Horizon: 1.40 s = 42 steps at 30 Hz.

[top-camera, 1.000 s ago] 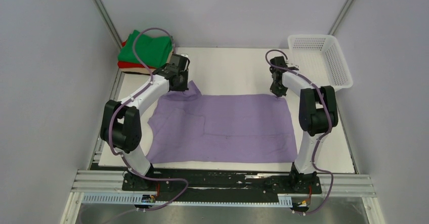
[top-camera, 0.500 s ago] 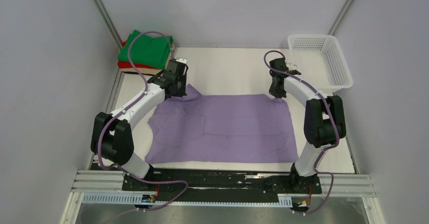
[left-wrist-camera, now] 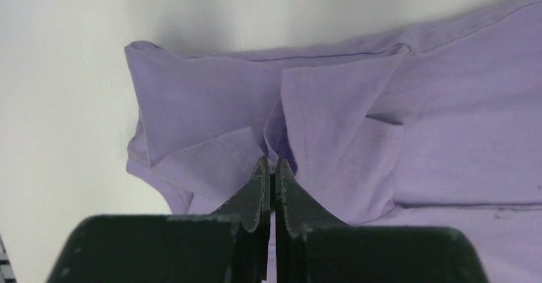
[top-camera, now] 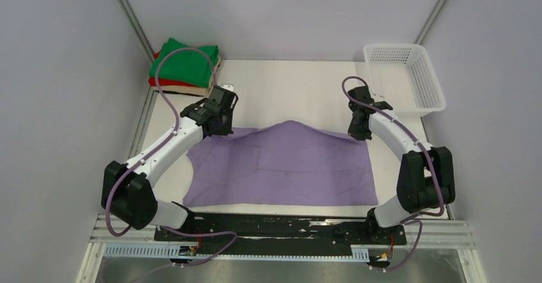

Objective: Fold and stack the t-shirts
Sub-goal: Fold the other side of the tshirt into a rectangle

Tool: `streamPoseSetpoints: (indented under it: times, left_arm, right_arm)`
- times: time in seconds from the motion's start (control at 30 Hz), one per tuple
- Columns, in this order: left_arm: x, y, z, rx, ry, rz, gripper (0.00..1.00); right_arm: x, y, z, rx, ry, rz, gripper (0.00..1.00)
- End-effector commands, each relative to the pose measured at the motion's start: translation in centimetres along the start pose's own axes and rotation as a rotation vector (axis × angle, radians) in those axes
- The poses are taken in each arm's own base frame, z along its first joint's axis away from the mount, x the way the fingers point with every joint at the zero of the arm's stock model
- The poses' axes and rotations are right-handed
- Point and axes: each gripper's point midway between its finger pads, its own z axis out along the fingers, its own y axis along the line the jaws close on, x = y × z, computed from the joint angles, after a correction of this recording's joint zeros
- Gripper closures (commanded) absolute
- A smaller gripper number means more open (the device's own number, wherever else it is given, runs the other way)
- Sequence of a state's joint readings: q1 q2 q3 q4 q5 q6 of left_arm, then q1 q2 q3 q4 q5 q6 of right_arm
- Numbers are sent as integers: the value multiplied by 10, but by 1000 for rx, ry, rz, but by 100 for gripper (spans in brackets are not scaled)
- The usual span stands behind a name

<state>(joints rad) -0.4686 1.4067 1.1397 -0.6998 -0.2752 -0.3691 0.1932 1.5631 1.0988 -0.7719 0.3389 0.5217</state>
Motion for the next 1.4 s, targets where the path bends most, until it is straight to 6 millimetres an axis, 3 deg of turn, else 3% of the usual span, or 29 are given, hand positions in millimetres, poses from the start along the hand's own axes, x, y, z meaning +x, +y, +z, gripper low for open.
streamPoseSetpoints:
  times: [0.0,0.17,0.4,0.57,0.73,0.87,1.0,1.1,1.13,1.17,1.2,1.23,1.27,1.37]
  left_arm:
    - [19,16,-24,-67,36,-36,100]
    - [35,24,-50,-101,64,-22,100]
    - [68,39,-71,-171,160,-26,100]
    - [84,25,-70,-119,207,-28,100]
    - [101,33,-72,-187,272,-8,100]
    - [117,15,-66,-108,313,-27,100]
    - [144,2,-63,-44,397,-41,84]
    - [154,-8,-66,12,427,-53,51]
    - [157,-13,-68,41,439,-60,34]
    - [157,-14,-69,50,438,-64,25]
    - [157,-15,-69,52,438,-66,8]
    - [155,-15,-68,55,428,-67,4]
    - [150,-15,-67,49,409,-71,1]
    - [124,-31,-56,100,303,-95,0]
  right_arm:
    - [16,-20,-19,31,21,-1,100]
    - [22,-35,-33,64,21,10,100]
    - [33,-56,-42,147,47,13,100]
    - [34,-58,-42,151,60,19,100]
    - [44,-51,-36,138,127,18,100]
    - [53,-55,-36,180,167,53,100]
    - [75,-57,-37,203,269,77,98]
    - [87,-71,-36,284,293,103,84]
    - [87,-73,-36,294,291,108,78]
    - [85,-73,-37,296,283,114,67]
    - [82,-72,-38,290,271,122,40]
    - [77,-71,-40,283,250,134,17]
    - [71,-71,-42,279,219,143,1]
    - [50,-74,-50,262,110,179,0]
